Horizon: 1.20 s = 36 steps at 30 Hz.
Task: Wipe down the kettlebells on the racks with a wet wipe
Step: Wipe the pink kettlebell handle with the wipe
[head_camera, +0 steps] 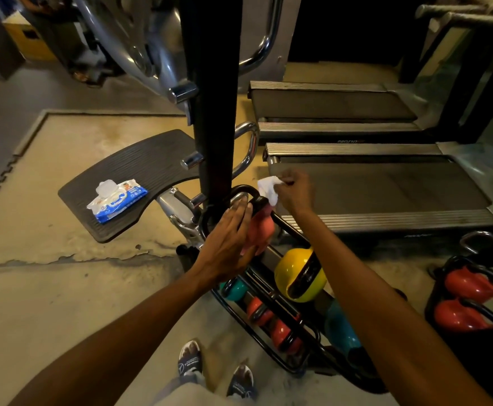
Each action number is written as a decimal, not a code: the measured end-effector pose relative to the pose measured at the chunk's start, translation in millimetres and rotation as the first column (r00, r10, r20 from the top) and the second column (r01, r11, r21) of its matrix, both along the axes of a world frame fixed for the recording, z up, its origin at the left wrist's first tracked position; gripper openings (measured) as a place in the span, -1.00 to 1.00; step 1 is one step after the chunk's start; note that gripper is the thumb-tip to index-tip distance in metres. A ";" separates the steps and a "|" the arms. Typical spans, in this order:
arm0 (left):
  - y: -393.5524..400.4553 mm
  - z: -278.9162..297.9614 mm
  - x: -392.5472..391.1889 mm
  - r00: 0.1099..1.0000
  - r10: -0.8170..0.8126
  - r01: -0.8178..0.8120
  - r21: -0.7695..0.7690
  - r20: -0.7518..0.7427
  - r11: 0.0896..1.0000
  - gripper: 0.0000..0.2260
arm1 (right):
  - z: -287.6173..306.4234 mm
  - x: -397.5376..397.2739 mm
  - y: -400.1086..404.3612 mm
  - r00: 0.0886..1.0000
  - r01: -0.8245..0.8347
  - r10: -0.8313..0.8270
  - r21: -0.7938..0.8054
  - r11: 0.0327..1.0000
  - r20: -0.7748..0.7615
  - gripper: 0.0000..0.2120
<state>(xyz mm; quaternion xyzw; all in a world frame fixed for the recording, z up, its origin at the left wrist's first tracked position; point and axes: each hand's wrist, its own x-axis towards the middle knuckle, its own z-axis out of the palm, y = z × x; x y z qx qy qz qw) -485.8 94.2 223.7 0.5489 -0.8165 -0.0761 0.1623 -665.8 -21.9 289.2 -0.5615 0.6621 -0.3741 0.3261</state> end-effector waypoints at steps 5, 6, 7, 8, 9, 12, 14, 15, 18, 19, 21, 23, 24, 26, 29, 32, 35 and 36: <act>-0.5 -1.7 2.3 1.000 -0.010 0.010 0.034 0.011 0.999 -0.08 | -1.3 8.7 8.1 0.890 -0.380 0.285 -0.234 0.895 -0.355 -0.84; -1.4 -2.8 2.8 1.000 -0.012 0.011 0.044 0.018 0.999 -0.06 | -1.8 8.9 11.5 0.834 -0.458 0.348 -0.186 0.869 -0.428 -0.80; -1.6 -2.6 3.4 1.000 -0.015 0.013 0.047 0.027 0.999 -0.05 | -3.4 7.5 14.5 0.789 -0.507 0.384 -0.155 0.848 -0.480 -0.78; -2.0 -2.7 3.7 1.000 -0.016 0.014 0.041 0.026 0.999 -0.04 | -4.7 4.8 17.1 0.759 -0.534 0.400 -0.140 0.834 -0.513 -0.75; -1.8 -2.4 3.8 1.000 -0.015 0.015 0.027 0.016 1.000 -0.03 | -2.9 2.1 21.5 0.743 -0.554 0.417 -0.132 0.822 -0.524 -0.72; -2.2 -2.4 2.4 0.999 -0.019 0.019 -0.002 -0.029 1.000 -0.01 | 7.2 -3.3 28.5 0.693 -0.637 0.528 -0.076 0.767 -0.491 -0.64; -2.4 -6.7 1.3 0.998 -0.023 0.022 -0.009 -0.058 1.000 -0.02 | 10.4 -5.2 26.8 0.626 -0.707 0.607 -0.029 0.706 -0.489 -0.61; -2.3 -8.2 0.9 0.997 -0.021 0.020 -0.007 -0.070 1.000 -0.02 | 9.4 -6.1 23.5 0.612 -0.722 0.627 -0.016 0.692 -0.482 -0.59; -2.3 -11.1 0.3 0.998 -0.021 0.021 -0.003 -0.057 1.000 -0.02 | 5.3 -6.4 15.6 0.690 -0.643 0.579 -0.002 0.765 -0.434 -0.51; -2.2 -11.8 0.3 0.998 -0.025 0.025 -0.002 -0.057 1.000 -0.03 | 3.0 -5.5 14.8 0.696 -0.632 0.569 0.004 0.775 -0.437 -0.51; -3.7 -13.1 1.7 0.997 -0.039 0.040 0.005 -0.070 0.999 -0.03 | -2.3 -3.4 14.8 0.625 -0.686 0.600 0.016 0.728 -0.499 -0.54; -5.2 -15.1 3.3 0.996 -0.049 0.048 -0.017 -0.075 0.999 -0.04 | -5.2 -2.1 13.0 0.562 -0.734 0.632 0.031 0.679 -0.534 -0.52; -5.0 -15.1 3.6 0.997 -0.049 0.047 -0.026 -0.067 0.999 -0.05 | -4.7 -2.3 10.2 0.586 -0.716 0.621 0.026 0.697 -0.520 -0.49; -4.3 -15.1 3.5 0.998 -0.045 0.044 -0.057 -0.031 0.997 -0.09 | -3.5 -2.8 4.4 0.677 -0.637 0.565 0.008 0.771 -0.471 -0.45; -5.5 -16.6 5.6 0.999 -0.052 0.054 -0.116 0.015 0.992 -0.11 | -7.9 -2.2 6.0 0.631 -0.679 0.582 -0.004 0.734 -0.513 -0.51; -9.5 -17.8 11.1 0.996 -0.083 0.090 -0.174 0.045 0.981 -0.12 | -14.2 -4.9 9.0 0.546 -0.754 0.607 -0.023 0.656 -0.577 -0.54; -10.8 -16.3 14.4 0.992 -0.100 0.114 -0.186 0.082 0.976 -0.17 | -16.8 -4.9 5.2 0.677 -0.630 0.514 -0.053 0.775 -0.526 -0.53; -10.7 -16.3 14.5 0.992 -0.097 0.112 -0.193 0.086 0.975 -0.18 | -16.8 -3.5 5.4 0.702 -0.600 0.497 -0.048 0.798 -0.510 -0.51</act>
